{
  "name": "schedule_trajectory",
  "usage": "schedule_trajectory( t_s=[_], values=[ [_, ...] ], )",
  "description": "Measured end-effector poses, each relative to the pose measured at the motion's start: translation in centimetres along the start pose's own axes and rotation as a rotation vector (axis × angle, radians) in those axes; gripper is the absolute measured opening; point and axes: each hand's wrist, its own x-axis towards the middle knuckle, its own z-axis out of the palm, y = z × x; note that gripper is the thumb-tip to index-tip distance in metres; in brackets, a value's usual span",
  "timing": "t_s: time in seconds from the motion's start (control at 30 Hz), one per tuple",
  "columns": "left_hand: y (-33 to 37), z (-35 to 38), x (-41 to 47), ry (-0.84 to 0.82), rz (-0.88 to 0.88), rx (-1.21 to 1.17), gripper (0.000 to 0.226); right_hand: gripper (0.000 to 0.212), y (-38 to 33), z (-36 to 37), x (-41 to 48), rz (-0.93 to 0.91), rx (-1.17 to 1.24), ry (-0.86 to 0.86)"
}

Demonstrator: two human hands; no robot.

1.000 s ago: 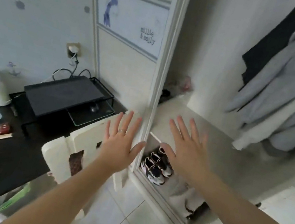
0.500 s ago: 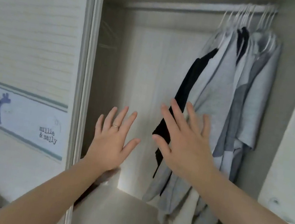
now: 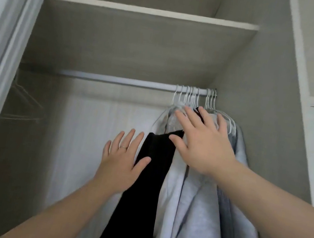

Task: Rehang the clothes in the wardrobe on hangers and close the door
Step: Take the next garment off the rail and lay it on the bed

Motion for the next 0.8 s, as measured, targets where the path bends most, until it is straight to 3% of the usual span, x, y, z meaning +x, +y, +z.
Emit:
schedule_trajectory(
  t_s=[0.17, 0.3, 0.53, 0.67, 0.8],
  values=[
    [-1.9, 4.4, 5.6, -0.078, 0.02, -0.191, 0.075, 0.063, 1.5, 1.7, 5.5, 0.023, -0.078, -0.097],
    [-2.3, 7.2, 9.1, -0.155, -0.079, -0.421, 0.072, 0.054, 1.8, 2.6, 8.9, 0.022, -0.177, -0.195],
    [-1.9, 11.4, 12.7, -0.267, -0.144, -0.72, 0.079, 0.004, 1.1, 4.7, 13.3, 0.019, -0.473, -0.175],
    [-1.1, 13.5, 13.0, -0.312, -0.143, -0.822, 0.081, 0.018, 0.2, 6.3, 15.3, 0.039, -0.666, -0.113],
    [-0.6, 15.1, 12.9, -0.32, -0.138, -0.891, 0.083, 0.017, -0.2, 7.9, 16.5, 0.09, -0.67, -0.088]
  ],
)
